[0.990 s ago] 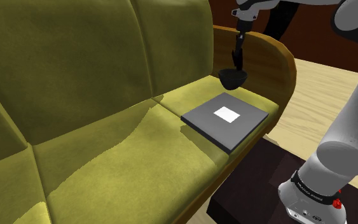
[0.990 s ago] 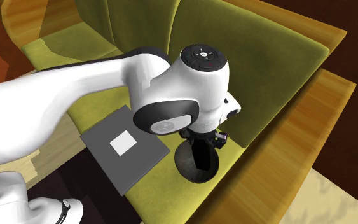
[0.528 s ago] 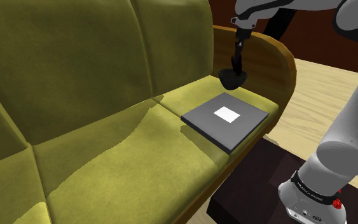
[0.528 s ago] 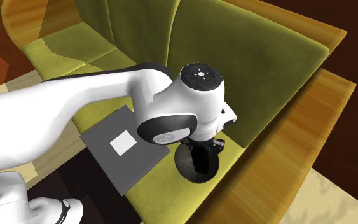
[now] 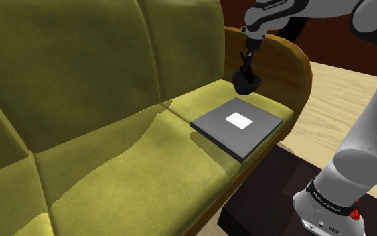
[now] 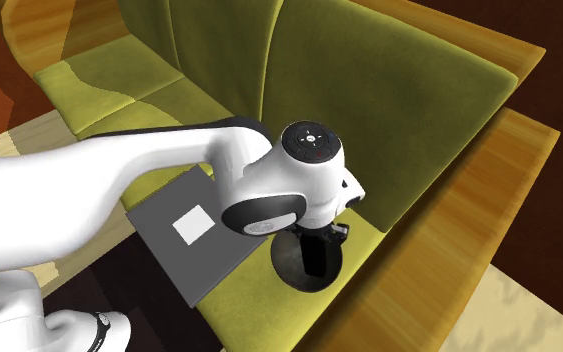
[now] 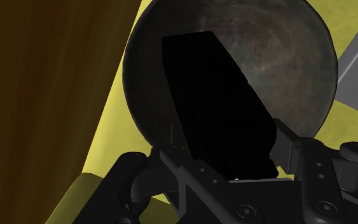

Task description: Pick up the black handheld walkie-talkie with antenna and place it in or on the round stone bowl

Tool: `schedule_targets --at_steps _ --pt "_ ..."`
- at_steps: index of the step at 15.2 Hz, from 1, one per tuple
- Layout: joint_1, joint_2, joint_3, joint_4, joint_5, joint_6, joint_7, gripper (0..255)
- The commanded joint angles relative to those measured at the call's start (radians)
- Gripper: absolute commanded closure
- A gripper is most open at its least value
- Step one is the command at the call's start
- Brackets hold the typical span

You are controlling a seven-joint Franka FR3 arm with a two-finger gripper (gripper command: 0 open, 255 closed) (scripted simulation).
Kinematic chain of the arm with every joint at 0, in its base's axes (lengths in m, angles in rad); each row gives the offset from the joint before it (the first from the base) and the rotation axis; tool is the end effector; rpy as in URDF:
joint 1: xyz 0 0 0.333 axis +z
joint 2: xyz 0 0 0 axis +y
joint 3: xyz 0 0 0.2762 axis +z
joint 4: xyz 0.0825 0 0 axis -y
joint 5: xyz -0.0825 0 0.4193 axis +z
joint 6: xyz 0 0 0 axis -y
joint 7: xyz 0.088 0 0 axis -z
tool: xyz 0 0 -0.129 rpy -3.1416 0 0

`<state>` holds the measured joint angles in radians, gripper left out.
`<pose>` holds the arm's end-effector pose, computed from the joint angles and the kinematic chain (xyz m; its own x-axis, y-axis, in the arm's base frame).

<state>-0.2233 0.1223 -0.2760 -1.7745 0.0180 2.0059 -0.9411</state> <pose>0.5649 -0.3015 0.4251 0.9027 0.4269 0.0538 0.4204 -0.9017 0.1013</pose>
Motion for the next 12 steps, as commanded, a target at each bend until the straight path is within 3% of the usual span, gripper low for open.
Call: schedule_targets --at_steps 1,7,8,12 --pt "-0.004 0.007 -0.004 -0.011 -0.004 0.007 0.003 255" --pt "-0.005 0.007 -0.003 -0.011 -0.004 0.007 0.003 255" --pt "-0.004 0.001 -0.002 -0.022 -0.006 0.012 0.006 0" --pt "-0.004 -0.001 -0.003 -0.028 -0.007 0.016 0.004 0"
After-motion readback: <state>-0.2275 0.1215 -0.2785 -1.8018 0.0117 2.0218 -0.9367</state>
